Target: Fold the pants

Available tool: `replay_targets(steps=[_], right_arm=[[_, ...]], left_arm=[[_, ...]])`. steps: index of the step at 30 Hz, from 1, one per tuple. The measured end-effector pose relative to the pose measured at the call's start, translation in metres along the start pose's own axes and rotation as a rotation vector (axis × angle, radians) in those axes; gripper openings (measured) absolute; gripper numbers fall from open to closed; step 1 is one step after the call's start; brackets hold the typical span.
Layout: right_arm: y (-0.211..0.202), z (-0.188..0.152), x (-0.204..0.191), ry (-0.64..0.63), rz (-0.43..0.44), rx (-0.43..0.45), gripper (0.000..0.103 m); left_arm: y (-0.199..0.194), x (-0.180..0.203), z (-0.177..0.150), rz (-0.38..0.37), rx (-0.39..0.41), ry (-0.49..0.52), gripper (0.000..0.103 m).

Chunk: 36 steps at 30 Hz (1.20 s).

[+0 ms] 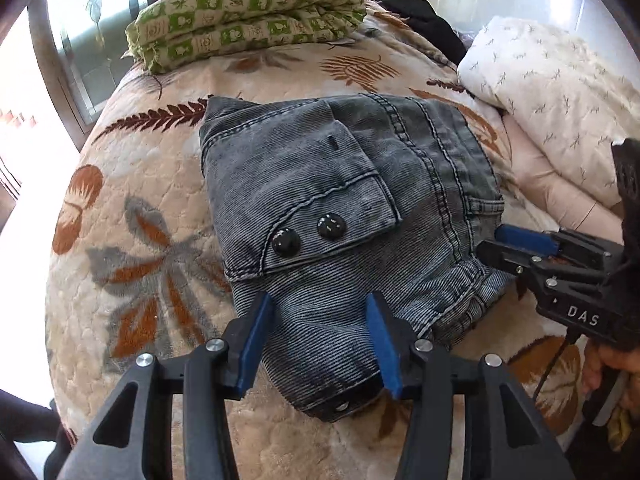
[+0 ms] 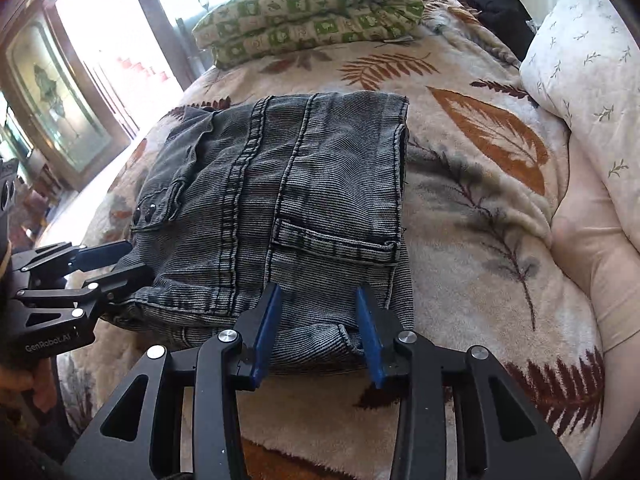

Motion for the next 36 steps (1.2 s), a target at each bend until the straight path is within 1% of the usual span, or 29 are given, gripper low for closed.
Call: replay_targets(steps=[2, 3, 4, 5, 7, 8, 10, 11, 12, 15, 20, 27, 29, 32, 36], right_arm=[[-0.005, 0.0, 0.002, 0.016, 0.007, 0.008, 0.034], [-0.01, 0.003, 0.002, 0.023, 0.007, 0.025, 0.035], [-0.016, 0.006, 0.001, 0.021, 0.001, 0.052, 0.039], [-0.023, 0.01, 0.0, 0.006, -0.01, 0.091, 0.039], [-0.026, 0.014, -0.005, -0.02, -0.015, 0.119, 0.039], [-0.024, 0.013, -0.006, -0.026, -0.016, 0.114, 0.039], [-0.007, 0.004, -0.006, -0.022, -0.01, 0.052, 0.04], [-0.001, 0.001, -0.005, -0.021, -0.002, 0.04, 0.041], [0.0, 0.003, -0.004, -0.017, 0.007, 0.058, 0.041], [-0.004, 0.006, -0.002, -0.019, 0.007, 0.053, 0.041], [-0.006, 0.005, -0.007, -0.035, 0.006, 0.063, 0.048], [-0.003, 0.003, -0.01, -0.066, -0.01, 0.076, 0.05], [-0.003, 0.002, -0.012, -0.077, -0.014, 0.081, 0.052], [-0.002, 0.002, -0.014, -0.105, -0.037, 0.1, 0.052], [-0.005, 0.003, -0.011, -0.082, -0.026, 0.088, 0.052]], left_arm=[[-0.001, -0.001, -0.001, -0.005, 0.003, -0.011, 0.052], [-0.001, -0.002, -0.001, -0.01, 0.004, -0.021, 0.052], [-0.001, -0.003, -0.001, -0.012, 0.003, -0.027, 0.052], [0.0, -0.004, -0.001, -0.01, 0.003, -0.025, 0.052], [0.0, -0.003, -0.001, 0.003, 0.005, -0.017, 0.052], [0.0, -0.003, -0.002, 0.007, 0.006, -0.015, 0.052], [0.001, -0.003, -0.002, 0.006, 0.008, -0.018, 0.052], [0.001, -0.003, -0.002, 0.009, 0.006, -0.015, 0.052], [0.001, -0.002, -0.001, 0.015, 0.008, -0.011, 0.052], [0.0, -0.002, -0.001, 0.019, 0.011, -0.013, 0.052], [0.001, -0.002, -0.001, 0.022, 0.012, -0.014, 0.053], [0.001, -0.001, -0.001, 0.04, 0.007, -0.009, 0.053], [0.002, -0.001, -0.001, 0.045, 0.008, -0.007, 0.053], [0.001, -0.001, -0.001, 0.047, 0.007, -0.008, 0.053], [-0.003, -0.001, 0.001, 0.04, 0.008, -0.029, 0.053]])
Point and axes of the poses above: each gripper's, at about its wrist camera, not at the fingertips, and y roughly the way its jaws point, x to its right, z to its top, the point moved 10 cm from there along y, roughly the way its jaws point, and after that the axes turned 14 degrees about -z, right-handed, at the moved point
